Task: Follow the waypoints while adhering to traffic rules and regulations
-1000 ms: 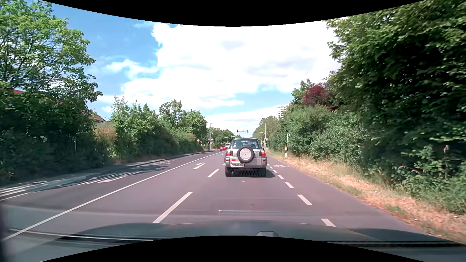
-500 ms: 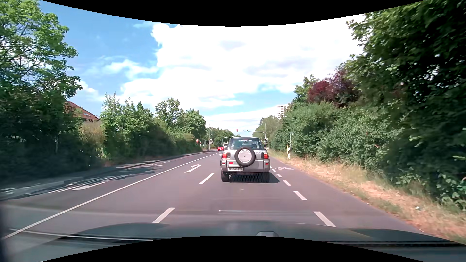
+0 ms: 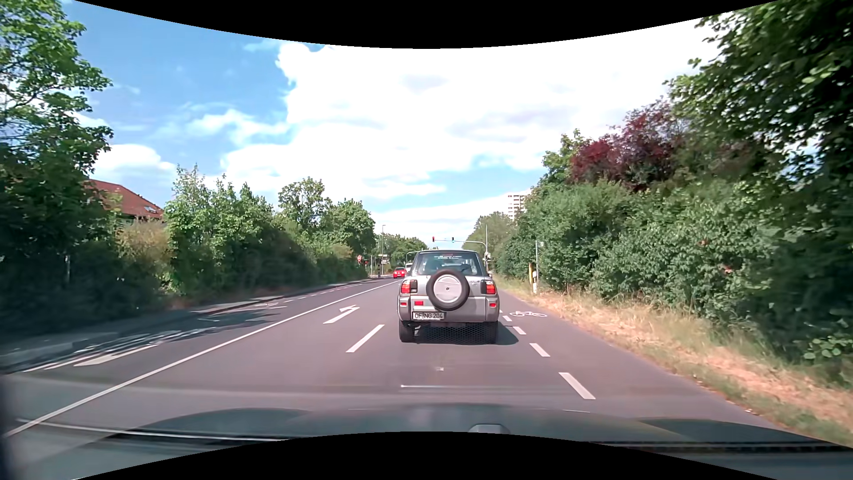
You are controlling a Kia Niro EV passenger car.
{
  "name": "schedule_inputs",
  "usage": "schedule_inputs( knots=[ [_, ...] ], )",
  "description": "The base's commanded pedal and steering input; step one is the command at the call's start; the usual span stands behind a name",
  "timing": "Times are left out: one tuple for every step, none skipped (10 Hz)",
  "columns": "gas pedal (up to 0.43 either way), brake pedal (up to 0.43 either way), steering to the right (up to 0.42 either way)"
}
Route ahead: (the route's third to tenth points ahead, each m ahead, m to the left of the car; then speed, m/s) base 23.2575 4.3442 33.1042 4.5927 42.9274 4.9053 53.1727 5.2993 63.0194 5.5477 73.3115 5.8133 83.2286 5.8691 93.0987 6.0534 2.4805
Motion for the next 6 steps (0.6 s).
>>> schedule_inputs(
  knots=[
    [0.0,0.049,-0.002],
    [0.0,0.006,-0.002],
    [0.0,0.0,-0.002],
    [0.0,0.0,-0.002],
    [0.0,0.0,-0.002],
    [0.0,0.0,-0.002]
  ],
)
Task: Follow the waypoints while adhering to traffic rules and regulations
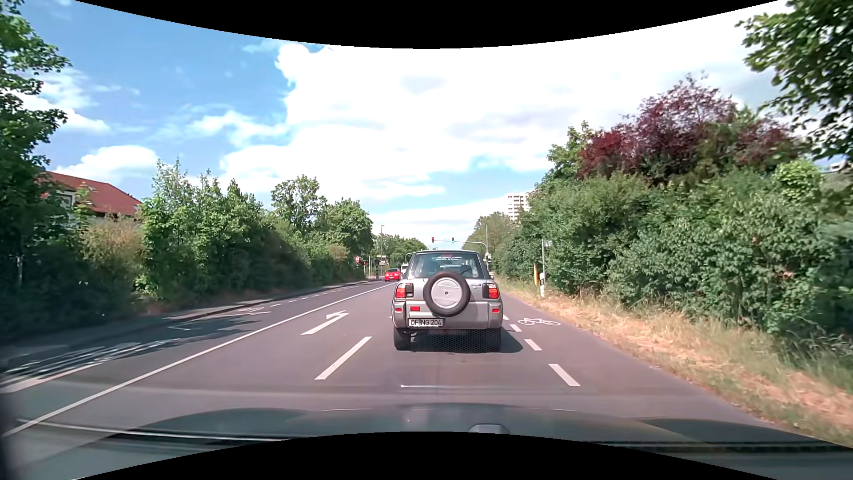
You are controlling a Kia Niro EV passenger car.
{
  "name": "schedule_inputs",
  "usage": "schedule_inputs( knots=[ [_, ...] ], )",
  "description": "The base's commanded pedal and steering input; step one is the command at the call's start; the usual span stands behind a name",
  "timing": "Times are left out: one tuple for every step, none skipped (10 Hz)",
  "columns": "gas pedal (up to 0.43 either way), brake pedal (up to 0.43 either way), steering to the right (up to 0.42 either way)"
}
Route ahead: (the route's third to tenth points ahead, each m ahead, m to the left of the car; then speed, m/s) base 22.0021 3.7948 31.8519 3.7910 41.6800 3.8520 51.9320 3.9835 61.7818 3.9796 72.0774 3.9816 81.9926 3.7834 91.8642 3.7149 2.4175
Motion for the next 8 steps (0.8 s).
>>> schedule_inputs(
  knots=[
    [0.0,0.0,-0.002],
    [0.0,0.0,-0.002],
    [0.0,0.0,-0.002],
    [0.0,0.0,-0.002],
    [0.0,0.0,-0.002],
    [0.0,0.0,-0.002],
    [0.0,0.0,-0.002],
    [0.008,0.0,-0.002]
  ],
)
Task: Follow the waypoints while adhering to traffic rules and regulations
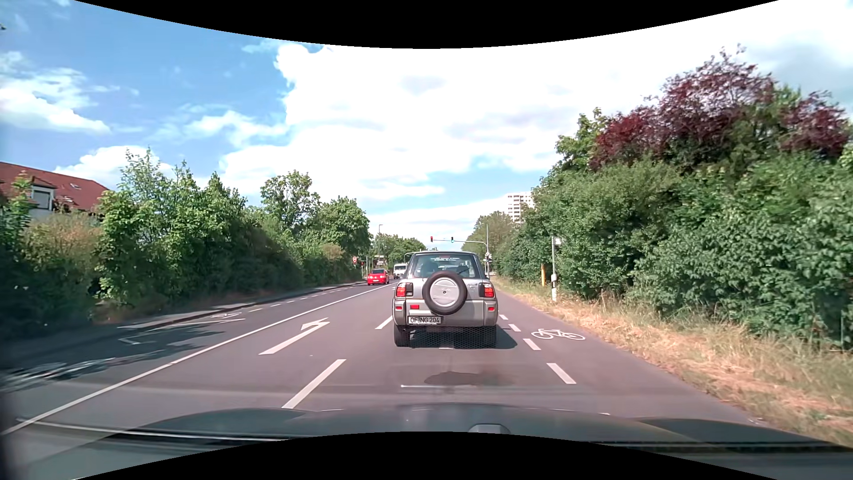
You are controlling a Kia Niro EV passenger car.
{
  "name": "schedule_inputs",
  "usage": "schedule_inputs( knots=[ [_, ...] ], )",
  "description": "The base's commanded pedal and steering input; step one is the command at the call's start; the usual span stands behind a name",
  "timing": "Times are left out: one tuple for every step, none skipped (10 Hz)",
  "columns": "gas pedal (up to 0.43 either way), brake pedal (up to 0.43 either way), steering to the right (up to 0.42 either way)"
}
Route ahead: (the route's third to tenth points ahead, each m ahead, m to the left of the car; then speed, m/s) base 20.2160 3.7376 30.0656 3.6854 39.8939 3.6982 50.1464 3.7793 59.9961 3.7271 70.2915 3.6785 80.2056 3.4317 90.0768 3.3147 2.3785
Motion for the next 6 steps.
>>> schedule_inputs(
  knots=[
    [0.02,0.0,-0.002],
    [0.028,0.0,-0.002],
    [0.028,0.0,-0.002],
    [0.039,0.0,-0.002],
    [0.059,0.0,-0.002],
    [0.067,0.0,-0.002]
  ],
)
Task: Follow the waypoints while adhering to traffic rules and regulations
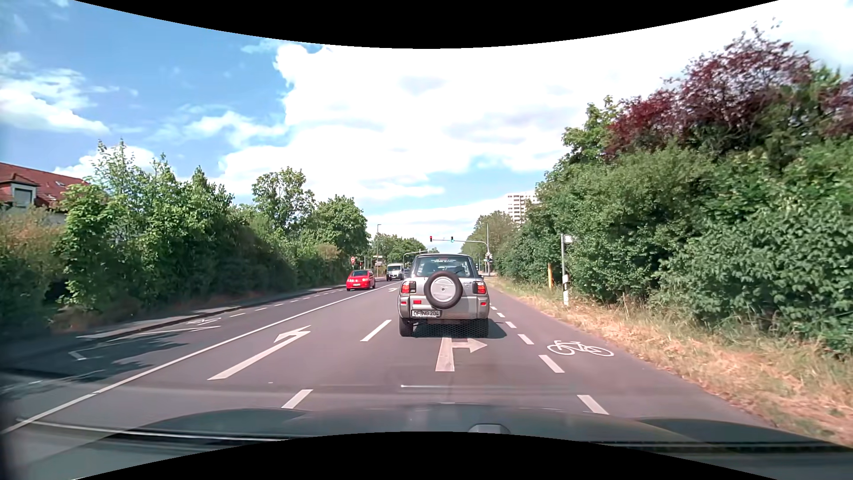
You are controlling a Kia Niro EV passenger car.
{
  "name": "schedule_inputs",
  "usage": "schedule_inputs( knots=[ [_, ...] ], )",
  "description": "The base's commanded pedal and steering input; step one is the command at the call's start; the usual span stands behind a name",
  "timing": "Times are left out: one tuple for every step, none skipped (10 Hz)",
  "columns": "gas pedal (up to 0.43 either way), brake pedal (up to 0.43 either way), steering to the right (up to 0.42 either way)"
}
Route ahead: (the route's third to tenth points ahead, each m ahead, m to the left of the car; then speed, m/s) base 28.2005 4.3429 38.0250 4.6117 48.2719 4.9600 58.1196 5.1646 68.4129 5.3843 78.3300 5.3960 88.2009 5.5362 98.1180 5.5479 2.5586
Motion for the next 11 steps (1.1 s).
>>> schedule_inputs(
  knots=[
    [0.067,0.0,-0.002],
    [0.079,0.0,-0.002],
    [0.098,0.0,-0.002],
    [0.098,0.0,-0.002],
    [0.11,0.0,-0.002],
    [0.118,0.0,-0.002],
    [0.118,0.0,-0.002],
    [0.13,0.0,-0.002],
    [0.13,0.0,-0.002],
    [0.13,0.0,-0.002],
    [0.13,0.0,-0.002]
  ],
)
